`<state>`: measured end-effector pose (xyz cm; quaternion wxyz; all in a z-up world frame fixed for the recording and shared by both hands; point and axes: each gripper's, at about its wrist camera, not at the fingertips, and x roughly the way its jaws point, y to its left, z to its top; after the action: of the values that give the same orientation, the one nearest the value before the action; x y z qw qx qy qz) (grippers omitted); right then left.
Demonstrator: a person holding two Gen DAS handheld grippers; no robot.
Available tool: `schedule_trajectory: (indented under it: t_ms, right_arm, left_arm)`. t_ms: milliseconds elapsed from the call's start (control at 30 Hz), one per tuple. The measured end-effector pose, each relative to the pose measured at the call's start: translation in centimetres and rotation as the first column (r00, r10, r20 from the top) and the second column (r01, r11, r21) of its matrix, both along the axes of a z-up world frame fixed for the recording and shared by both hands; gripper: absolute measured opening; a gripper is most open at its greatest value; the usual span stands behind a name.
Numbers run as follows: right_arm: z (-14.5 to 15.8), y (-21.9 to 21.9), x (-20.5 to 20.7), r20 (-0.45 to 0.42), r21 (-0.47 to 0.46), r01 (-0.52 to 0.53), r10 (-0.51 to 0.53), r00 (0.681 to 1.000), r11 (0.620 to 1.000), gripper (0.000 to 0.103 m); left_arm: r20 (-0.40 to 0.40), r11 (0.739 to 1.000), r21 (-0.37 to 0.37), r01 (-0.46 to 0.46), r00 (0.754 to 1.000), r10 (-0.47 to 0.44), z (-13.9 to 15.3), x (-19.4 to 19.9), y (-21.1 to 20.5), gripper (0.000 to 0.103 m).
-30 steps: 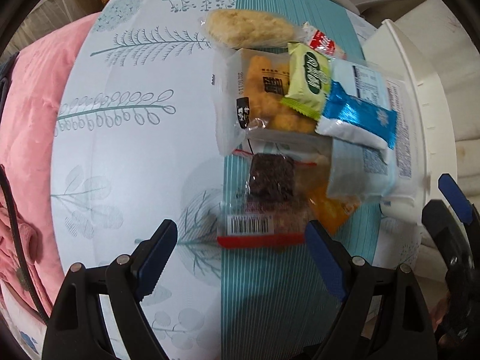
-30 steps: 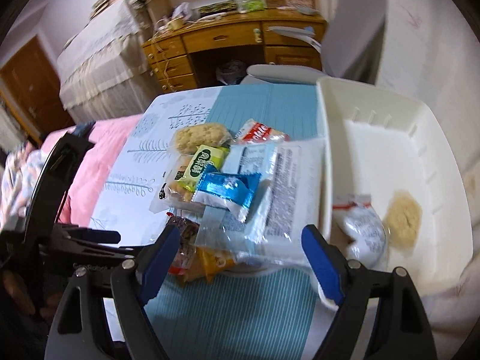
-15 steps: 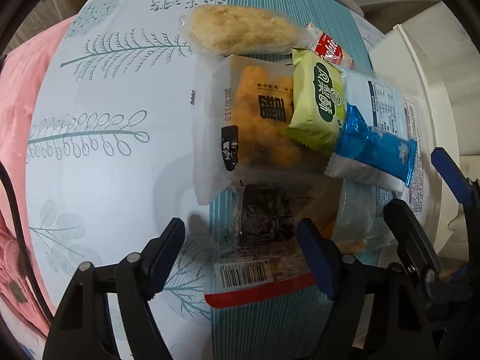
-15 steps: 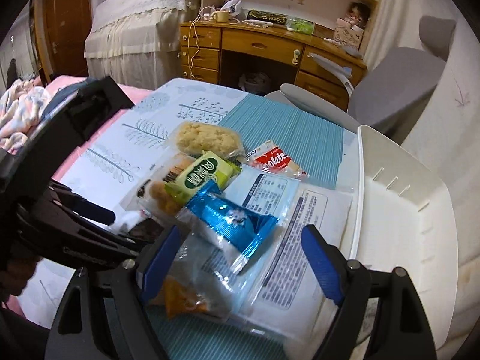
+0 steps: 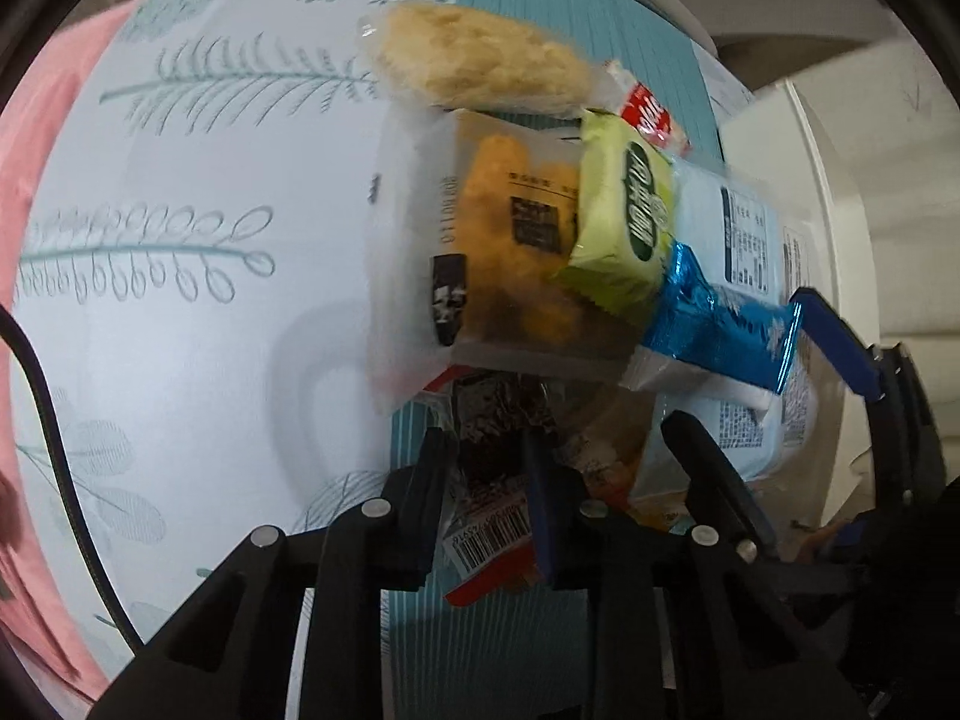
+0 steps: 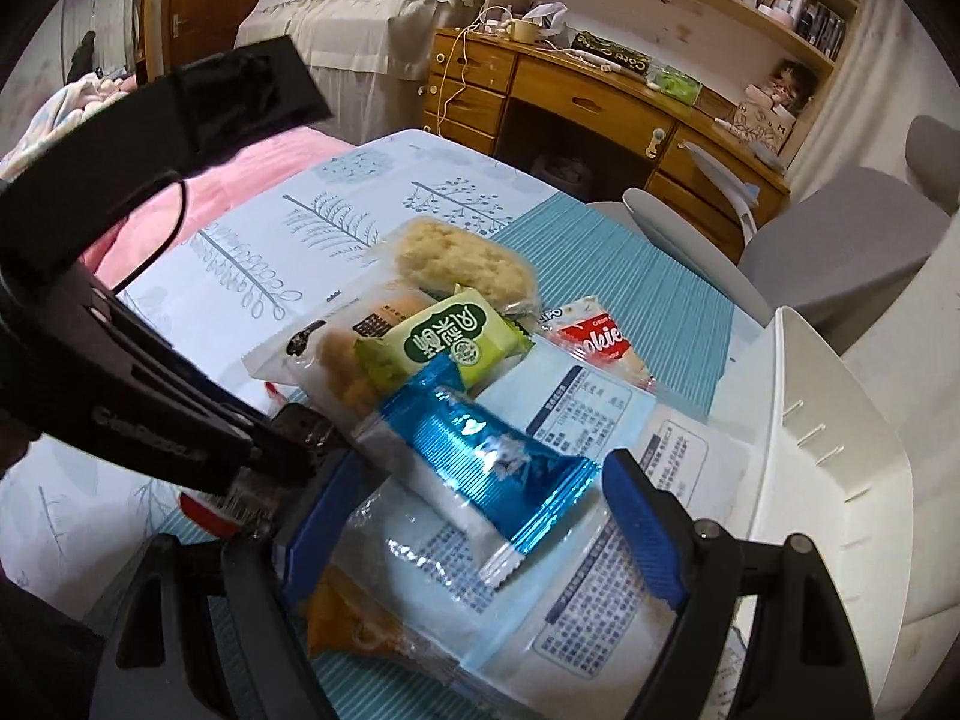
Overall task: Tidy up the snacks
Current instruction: 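Grasp the chocolate pack with left tool while right tool grasps the blue wrapped snack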
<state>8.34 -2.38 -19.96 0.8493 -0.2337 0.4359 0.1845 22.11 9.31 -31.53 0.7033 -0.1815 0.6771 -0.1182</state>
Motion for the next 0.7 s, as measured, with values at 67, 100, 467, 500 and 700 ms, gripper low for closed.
schedule_trajectory:
  t_ms: [67,100,467,500,700]
  right_arm:
    - [-0.2,0.1,0.2,-0.002,-0.005,-0.001,0.001,1.0,1.0,0.083]
    - [-0.3,0.2,0.3,-0.005,-0.01,-0.003,0.003,1.0,1.0,0.083]
    - [-0.9,1.7,-0.5,-0.034,-0.047,-0.039,0.038,0.999,0.998,0.045]
    - [-0.8,1.7,-0.5,-0.036,-0.044,-0.033,0.032,0.999,0.998,0.044]
    - [-0.4,1.7,-1.0,-0.06,-0.018,0.007,-0.008,0.998,1.0,0.032]
  left_arm:
    - [-0.008,1.0,-0.02,-0.018,1.0,0.017,-0.1,0.0,0.4,0.02]
    - [-0.011,1.0,-0.021,-0.021,1.0,0.02,-0.2,0.0,0.5,0.02]
    - [-0.034,0.997,-0.036,-0.067,0.997,0.066,0.1,-1.8,3.0,0.018]
    - [-0.035,0.997,-0.037,-0.07,0.997,0.069,0.2,-2.2,3.4,0.018]
    - [-0.03,0.994,-0.046,-0.102,0.994,0.101,0.7,-3.2,4.8,0.015]
